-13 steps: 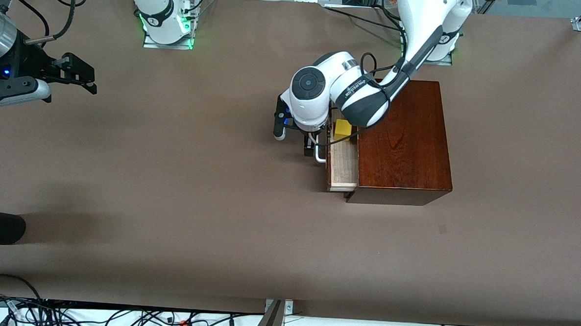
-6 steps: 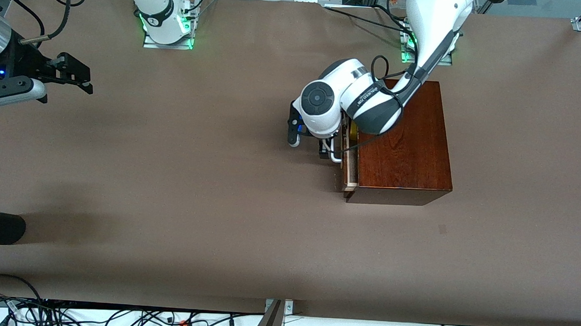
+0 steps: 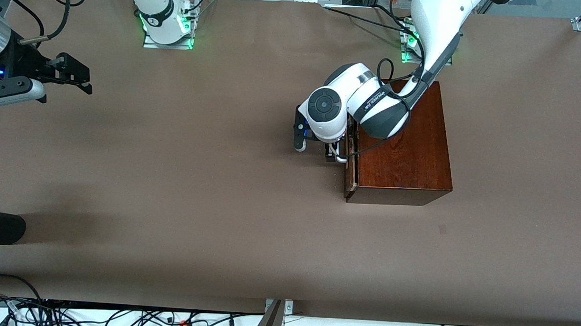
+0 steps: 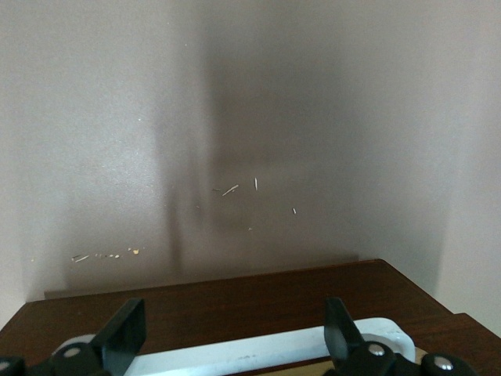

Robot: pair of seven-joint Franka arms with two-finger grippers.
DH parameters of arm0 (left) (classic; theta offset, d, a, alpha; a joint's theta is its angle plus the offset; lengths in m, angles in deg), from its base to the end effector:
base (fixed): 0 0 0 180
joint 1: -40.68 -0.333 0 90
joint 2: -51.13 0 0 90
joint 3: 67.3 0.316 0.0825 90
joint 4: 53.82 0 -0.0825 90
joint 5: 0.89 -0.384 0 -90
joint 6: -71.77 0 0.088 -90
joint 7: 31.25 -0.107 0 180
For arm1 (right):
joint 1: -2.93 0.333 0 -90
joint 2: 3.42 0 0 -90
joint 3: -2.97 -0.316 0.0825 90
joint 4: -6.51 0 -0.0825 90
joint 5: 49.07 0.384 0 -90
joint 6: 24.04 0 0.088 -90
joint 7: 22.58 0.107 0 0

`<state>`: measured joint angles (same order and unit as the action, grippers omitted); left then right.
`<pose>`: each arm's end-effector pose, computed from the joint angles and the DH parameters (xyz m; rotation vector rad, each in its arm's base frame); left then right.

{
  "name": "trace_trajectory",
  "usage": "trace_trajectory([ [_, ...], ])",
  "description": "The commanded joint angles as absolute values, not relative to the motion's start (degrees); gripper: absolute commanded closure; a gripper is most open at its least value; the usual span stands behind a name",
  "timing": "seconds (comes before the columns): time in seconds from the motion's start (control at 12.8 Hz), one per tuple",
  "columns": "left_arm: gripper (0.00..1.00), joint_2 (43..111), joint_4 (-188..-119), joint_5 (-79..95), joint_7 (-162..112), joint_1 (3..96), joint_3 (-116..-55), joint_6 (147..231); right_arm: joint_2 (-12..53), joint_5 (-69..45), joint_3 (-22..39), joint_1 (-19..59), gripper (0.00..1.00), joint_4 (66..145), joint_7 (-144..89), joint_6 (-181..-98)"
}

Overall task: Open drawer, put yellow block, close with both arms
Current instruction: 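Push the drawer shut into the wooden box with the left gripper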

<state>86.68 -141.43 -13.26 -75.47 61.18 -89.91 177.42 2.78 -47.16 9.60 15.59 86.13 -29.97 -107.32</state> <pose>0.5262 -0.4179 0.2963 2.1769 -2.1795 -0.3934 0.5720 0.0685 0.6381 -3.0976 -0.3701 0.0677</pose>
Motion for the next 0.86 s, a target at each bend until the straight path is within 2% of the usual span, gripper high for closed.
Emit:
trace_trajectory([
  [0.0,0.0,85.4,-141.8,-14.5,-77.5,60.0,-89.7,176.4,1.5,-48.8,9.1,15.0,0.0,87.3,-28.6,-106.8],
  [0.47,0.0,85.1,-141.4,-13.7,-76.9,59.1,-89.9,176.5,1.9,-51.7,8.9,15.1,0.0,87.3,-26.7,-106.0],
  [0.78,0.0,79.8,-140.2,-11.2,-71.4,59.0,-90.3,176.4,2.1,-51.4,9.0,15.0,0.0,87.3,-25.9,-105.6],
])
